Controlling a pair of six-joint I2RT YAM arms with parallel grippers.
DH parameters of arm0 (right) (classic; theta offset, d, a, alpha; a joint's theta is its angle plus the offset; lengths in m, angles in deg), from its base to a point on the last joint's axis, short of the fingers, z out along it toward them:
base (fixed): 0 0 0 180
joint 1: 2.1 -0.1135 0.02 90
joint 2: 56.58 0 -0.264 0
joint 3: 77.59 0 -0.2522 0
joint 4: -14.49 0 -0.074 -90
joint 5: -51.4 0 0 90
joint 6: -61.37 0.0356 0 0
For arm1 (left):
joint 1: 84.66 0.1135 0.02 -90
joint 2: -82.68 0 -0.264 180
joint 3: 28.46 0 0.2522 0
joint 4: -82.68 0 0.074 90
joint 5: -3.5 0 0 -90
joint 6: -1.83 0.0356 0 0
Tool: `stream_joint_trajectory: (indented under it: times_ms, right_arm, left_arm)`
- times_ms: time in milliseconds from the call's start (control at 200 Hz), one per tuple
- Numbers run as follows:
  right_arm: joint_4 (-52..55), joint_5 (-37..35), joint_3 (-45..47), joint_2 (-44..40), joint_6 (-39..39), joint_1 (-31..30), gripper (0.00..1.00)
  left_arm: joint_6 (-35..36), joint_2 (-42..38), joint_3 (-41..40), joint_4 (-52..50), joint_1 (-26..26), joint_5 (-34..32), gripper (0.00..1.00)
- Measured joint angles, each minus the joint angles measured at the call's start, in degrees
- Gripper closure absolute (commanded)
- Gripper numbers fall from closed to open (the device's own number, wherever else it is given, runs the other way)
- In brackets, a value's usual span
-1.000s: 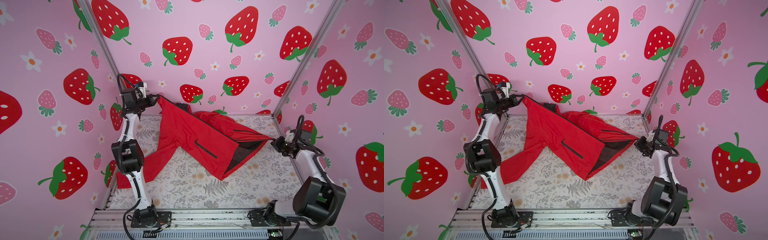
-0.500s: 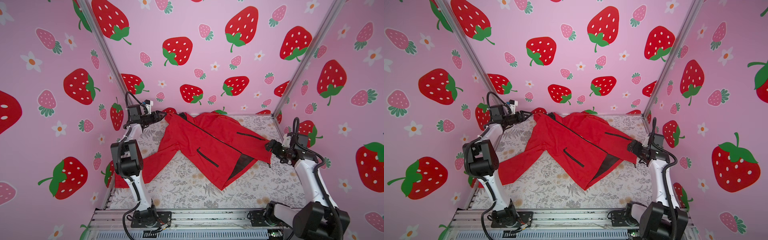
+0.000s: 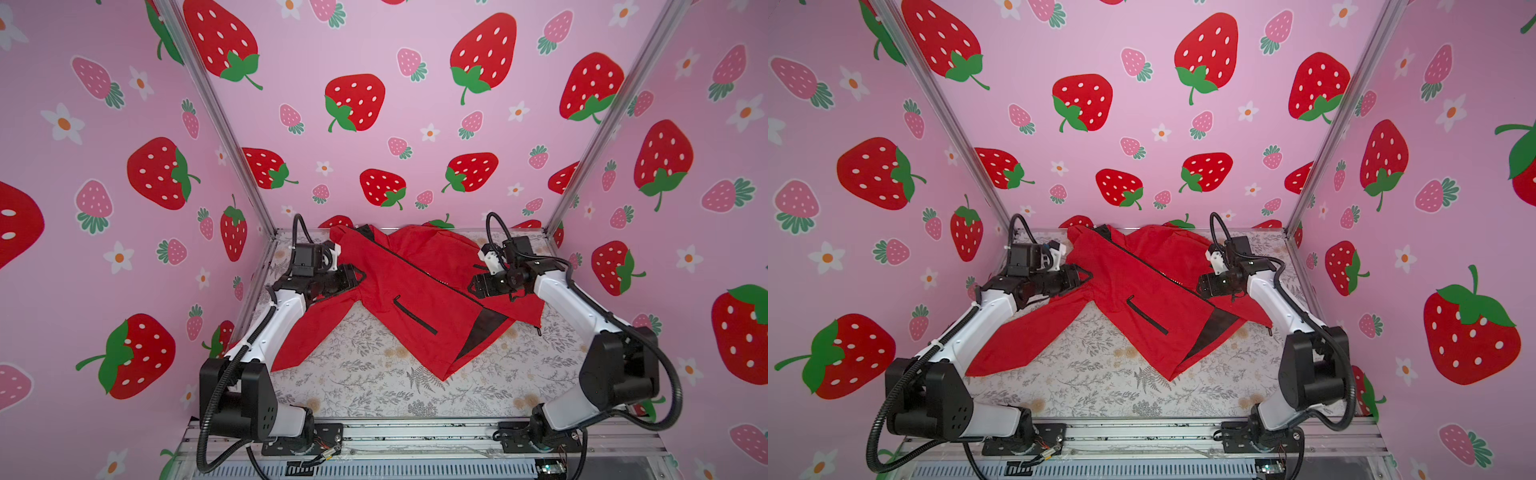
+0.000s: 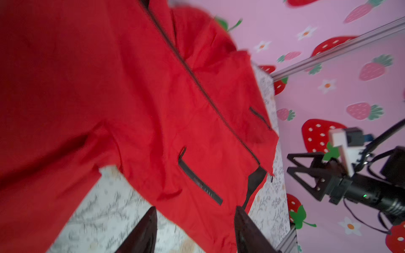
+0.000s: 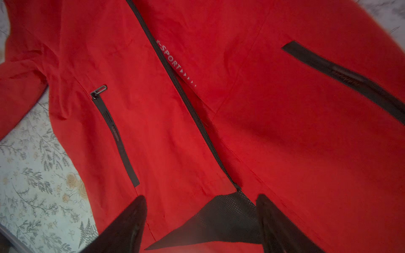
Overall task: Unzip the jacket
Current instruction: Adjust the jacket at the center of the board.
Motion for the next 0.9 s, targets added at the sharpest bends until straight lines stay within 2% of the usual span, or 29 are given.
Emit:
stream_joint_trajectory:
  times_ms: [130,265,460,545,635,715,781,811,901]
  right_arm:
    - [1.2,-1.4,-2.7,5.5,-0.5,0.0,0.14]
    - [1.5,-2.2,-6.7,9.8,-0.6,0.1,0.15]
    - [1.4,-2.2,-11.5,14.3,-0.7,0.1,0.16]
    - [1.3,-2.3,-12.0,15.1,-0.7,0.1,0.12]
    - [1.2,-2.9,-12.2,15.6,-0.6,0.3,0.05]
    - [0.9,-2.9,-12.4,15.8,-0.7,1.1,0.03]
    - [0.6,-1.6,-13.4,16.6,-0.4,2.9,0.03]
    - [0.5,-1.0,-14.3,17.3,-0.3,4.1,0.03]
    - [0.3,-0.5,-17.9,20.0,-0.2,7.4,0.04]
  left_arm:
    - [-5.1,-2.1,-7.9,-3.8,-4.7,-3.0,0.33]
    - [-9.2,-1.5,-11.7,-2.0,-5.4,-4.0,0.32]
    - [-13.0,8.6,-12.1,6.7,-9.2,-1.4,0.34]
    - [-14.4,12.5,-11.1,9.2,-11.1,-0.7,0.37]
    - [-16.0,15.9,-9.5,11.7,-12.6,-0.8,0.5]
    - [-16.9,17.7,-8.7,14.2,-13.0,-0.7,0.73]
    - [-17.6,19.5,-8.1,15.6,-13.0,-0.3,0.88]
    - [-17.9,20.3,-7.9,16.0,-13.0,0.0,1.0]
    - [-17.4,22.2,-7.7,16.6,-12.2,0.9,1.0]
